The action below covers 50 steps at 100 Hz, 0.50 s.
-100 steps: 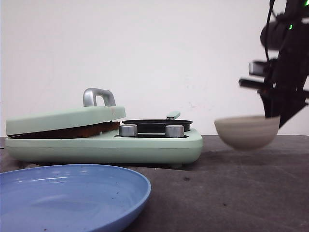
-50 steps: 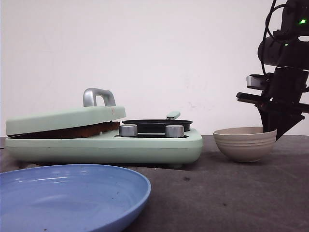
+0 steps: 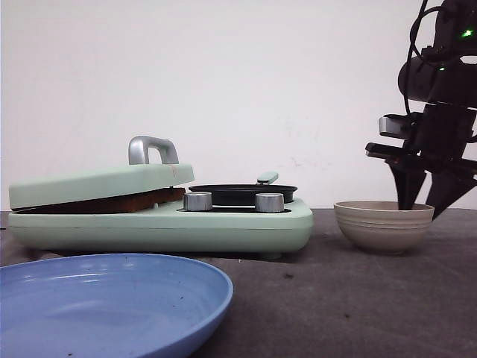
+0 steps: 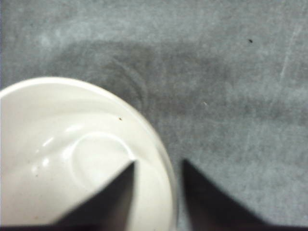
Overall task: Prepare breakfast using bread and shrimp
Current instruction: 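Set the bowl on the table and open the right gripper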
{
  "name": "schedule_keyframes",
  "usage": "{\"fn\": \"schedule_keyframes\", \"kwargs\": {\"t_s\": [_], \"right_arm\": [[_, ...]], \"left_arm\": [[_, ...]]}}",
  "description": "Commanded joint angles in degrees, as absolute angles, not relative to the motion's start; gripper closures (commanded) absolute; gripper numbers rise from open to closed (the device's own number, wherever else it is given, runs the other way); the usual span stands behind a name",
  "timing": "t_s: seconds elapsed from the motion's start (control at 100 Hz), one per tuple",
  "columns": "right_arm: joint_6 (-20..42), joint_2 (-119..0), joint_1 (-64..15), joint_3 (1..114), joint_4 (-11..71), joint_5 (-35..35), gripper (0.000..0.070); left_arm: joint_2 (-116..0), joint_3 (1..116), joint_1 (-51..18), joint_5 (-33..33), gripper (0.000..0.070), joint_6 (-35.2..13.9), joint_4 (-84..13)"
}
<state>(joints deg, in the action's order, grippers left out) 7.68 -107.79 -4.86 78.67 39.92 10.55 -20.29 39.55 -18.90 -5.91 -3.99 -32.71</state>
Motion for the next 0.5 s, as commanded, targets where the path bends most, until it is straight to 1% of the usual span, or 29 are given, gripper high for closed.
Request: {"fn": "schedule_keyframes", "kwargs": {"t_s": [0.0, 0.1, 0.27, 0.49], "right_arm": [[6.46, -109.32, -4.99, 80.03, 40.49, 10.94, 0.033], [5.1, -109.12, -4.99, 80.03, 41.56, 11.7, 0.0289], [4.91, -105.93, -4.84, 80.05, 41.71, 12.21, 0.0289], [4.84, -97.1, -4.84, 80.05, 41.28, 12.69, 0.0289]], "left_arm": [[-20.53, 39.99, -19.05, -5.98, 0.0196, -4.16, -32.16], [-20.53, 39.99, -19.05, -5.98, 0.0196, -4.23, -32.16], [-20.53, 39.99, -19.05, -5.98, 0.0196, -5.26, -32.14], [-20.53, 39.99, -19.05, -5.98, 0.0196, -5.26, -32.1]]}}
